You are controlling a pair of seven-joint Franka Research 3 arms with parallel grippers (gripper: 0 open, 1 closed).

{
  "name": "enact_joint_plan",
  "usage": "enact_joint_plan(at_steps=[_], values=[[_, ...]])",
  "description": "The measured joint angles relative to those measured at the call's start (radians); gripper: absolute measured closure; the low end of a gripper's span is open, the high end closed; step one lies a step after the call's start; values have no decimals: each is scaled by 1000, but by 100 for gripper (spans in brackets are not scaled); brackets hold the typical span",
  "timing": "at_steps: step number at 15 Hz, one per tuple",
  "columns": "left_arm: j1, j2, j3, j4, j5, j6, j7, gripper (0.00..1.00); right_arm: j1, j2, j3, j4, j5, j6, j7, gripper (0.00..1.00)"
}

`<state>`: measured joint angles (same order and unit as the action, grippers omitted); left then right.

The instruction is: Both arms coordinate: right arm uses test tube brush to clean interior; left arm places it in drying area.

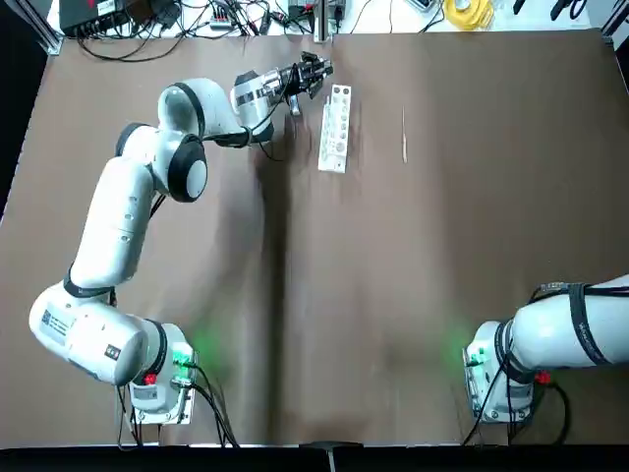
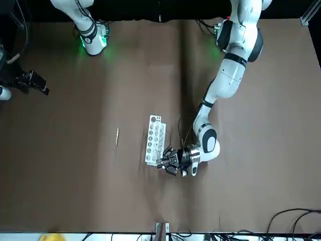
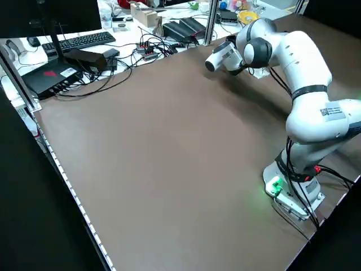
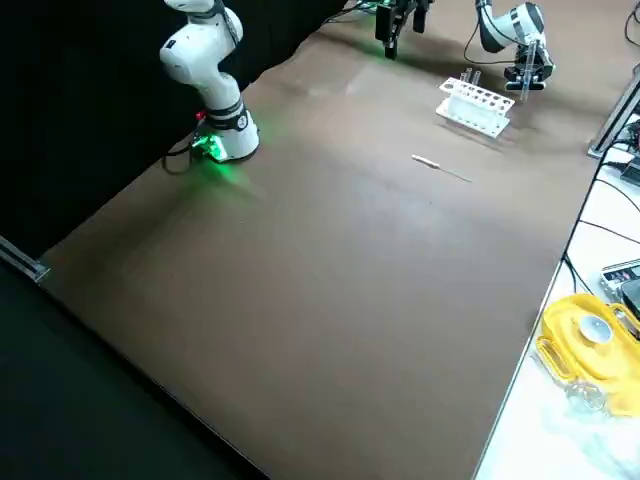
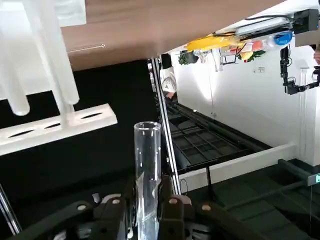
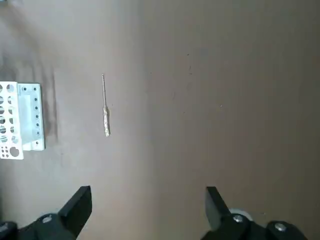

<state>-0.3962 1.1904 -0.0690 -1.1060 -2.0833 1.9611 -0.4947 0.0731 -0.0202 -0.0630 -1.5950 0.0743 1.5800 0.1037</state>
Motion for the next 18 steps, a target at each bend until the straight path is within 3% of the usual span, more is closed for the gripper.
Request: enact_joint_plan(at_steps=[18], values=[[-7, 0, 1, -6, 53, -8, -24, 77, 4, 0, 5, 0, 0, 18, 0, 0]])
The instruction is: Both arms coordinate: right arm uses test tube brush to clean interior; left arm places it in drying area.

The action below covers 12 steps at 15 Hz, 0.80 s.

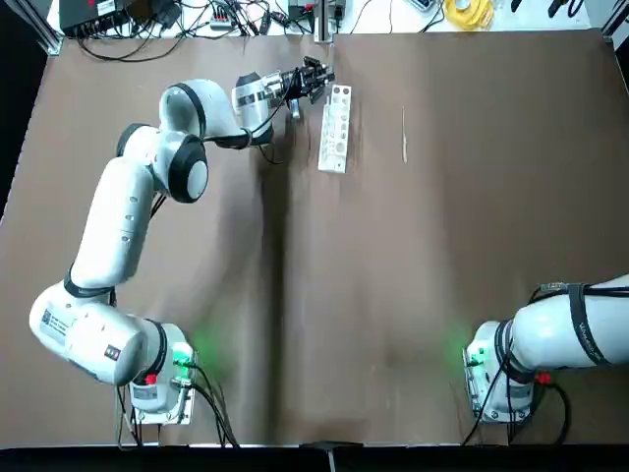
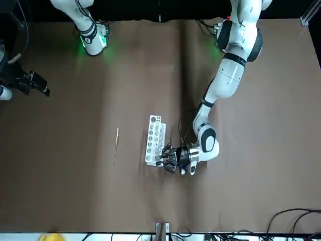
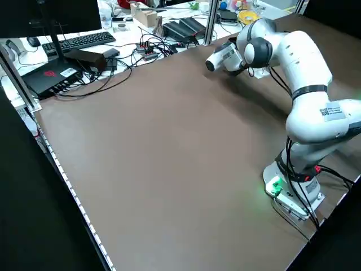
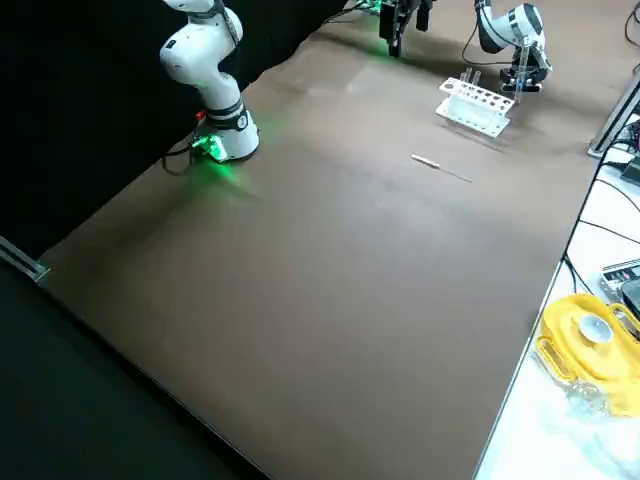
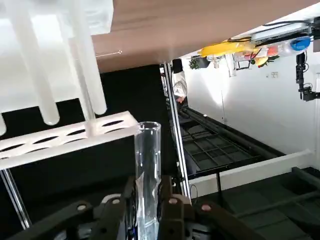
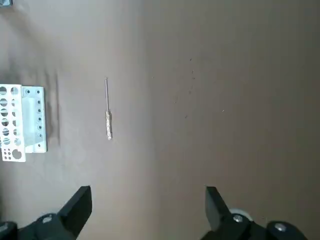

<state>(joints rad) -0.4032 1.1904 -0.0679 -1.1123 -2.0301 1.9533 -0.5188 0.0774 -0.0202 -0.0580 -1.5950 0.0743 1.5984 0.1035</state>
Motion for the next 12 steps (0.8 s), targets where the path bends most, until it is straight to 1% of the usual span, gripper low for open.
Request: enact_joint_plan(at_steps=[12], values=[[1, 1, 2, -13, 9, -10, -1, 77, 4, 9, 5, -1, 0, 3, -1, 0]])
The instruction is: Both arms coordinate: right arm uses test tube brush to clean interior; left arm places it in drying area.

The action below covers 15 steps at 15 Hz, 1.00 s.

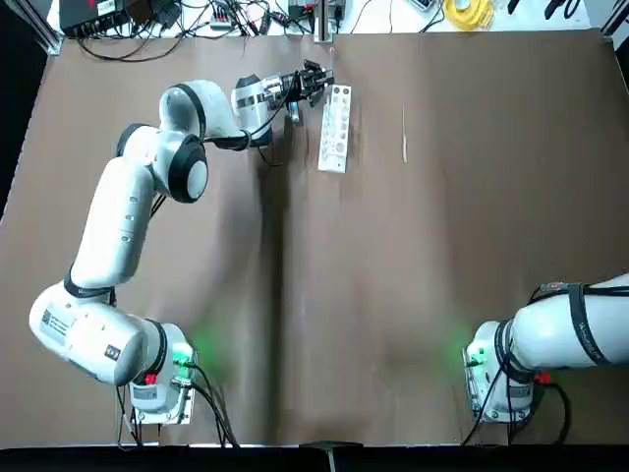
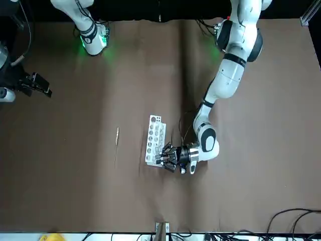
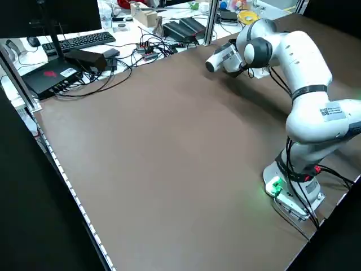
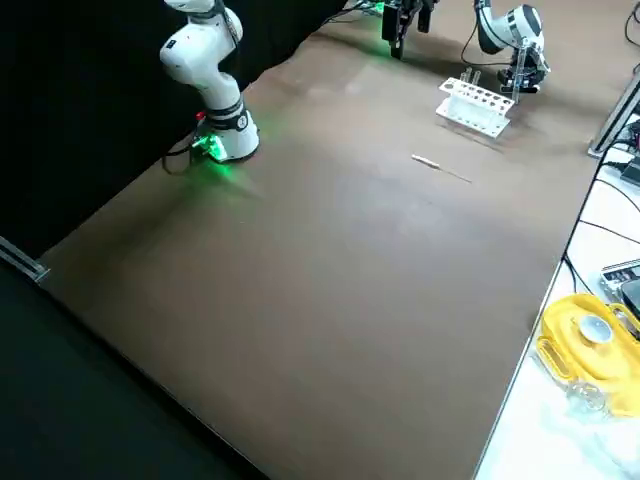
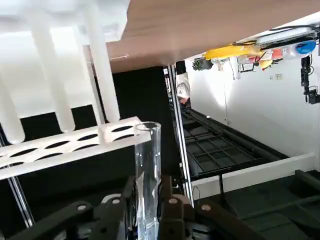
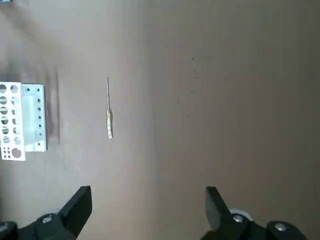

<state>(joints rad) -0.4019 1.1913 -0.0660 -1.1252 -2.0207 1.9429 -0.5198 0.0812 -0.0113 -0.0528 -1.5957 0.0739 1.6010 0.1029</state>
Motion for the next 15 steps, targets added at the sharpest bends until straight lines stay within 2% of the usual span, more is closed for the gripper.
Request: enact_joint_plan(at_steps=[11, 15], values=[[1, 7, 4, -3, 1, -24, 0, 77, 7, 0, 1, 1, 0, 8, 0, 0], [7, 7, 4, -3, 32, -37, -13, 77, 9, 0, 2, 1, 0, 10, 0, 0]])
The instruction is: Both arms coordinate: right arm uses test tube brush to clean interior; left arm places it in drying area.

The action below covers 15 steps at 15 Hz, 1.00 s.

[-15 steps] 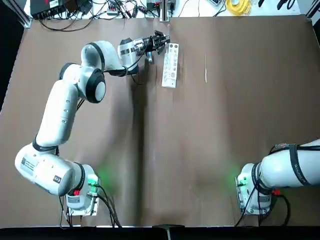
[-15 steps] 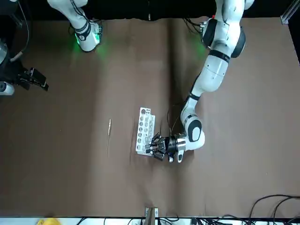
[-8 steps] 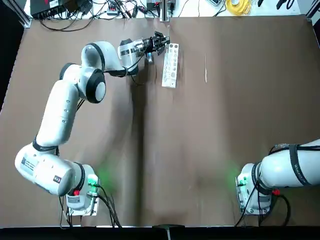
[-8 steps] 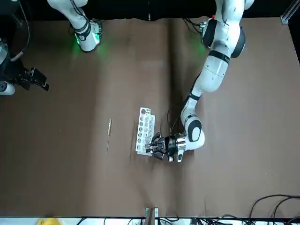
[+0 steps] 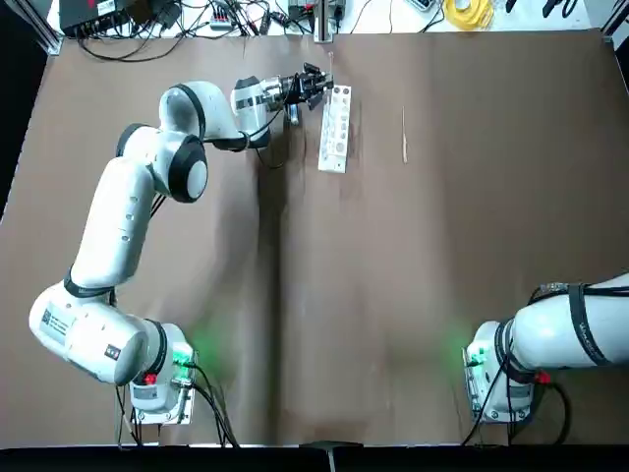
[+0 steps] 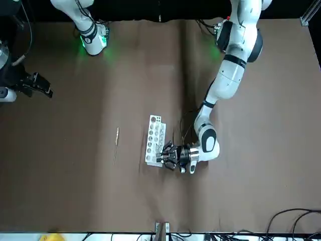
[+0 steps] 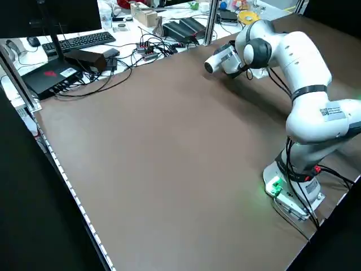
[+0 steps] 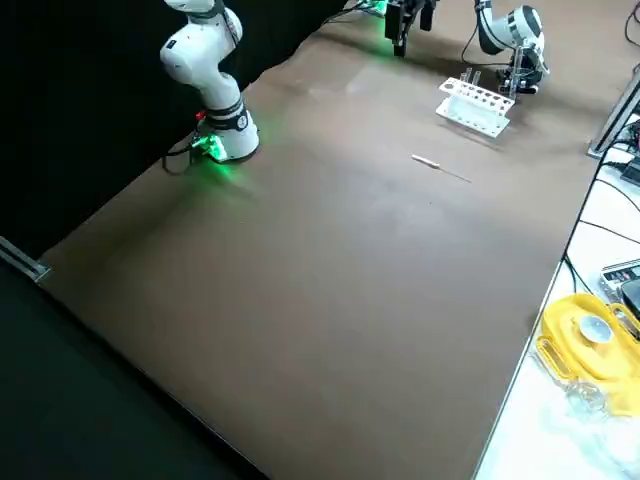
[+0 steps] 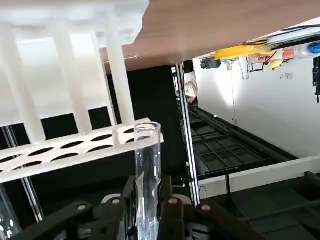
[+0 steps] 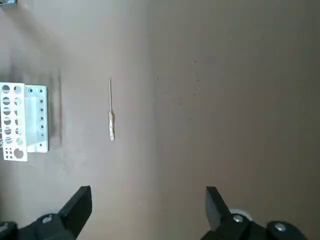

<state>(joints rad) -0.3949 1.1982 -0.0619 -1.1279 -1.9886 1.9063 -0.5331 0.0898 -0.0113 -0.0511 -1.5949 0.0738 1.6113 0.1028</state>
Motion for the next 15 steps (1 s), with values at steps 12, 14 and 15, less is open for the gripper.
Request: enact_joint_plan(at_steps=[12, 14, 15], values=[[6, 0, 1, 0, 18, -21, -10, 77, 15, 0, 1, 0, 0, 1, 0, 0], [6, 0, 1, 0, 18, -21, -10, 77, 15, 0, 1, 0, 0, 1, 0, 0], [6, 0, 1, 0, 18, -21, -10, 77, 15, 0, 1, 0, 0, 1, 0, 0]])
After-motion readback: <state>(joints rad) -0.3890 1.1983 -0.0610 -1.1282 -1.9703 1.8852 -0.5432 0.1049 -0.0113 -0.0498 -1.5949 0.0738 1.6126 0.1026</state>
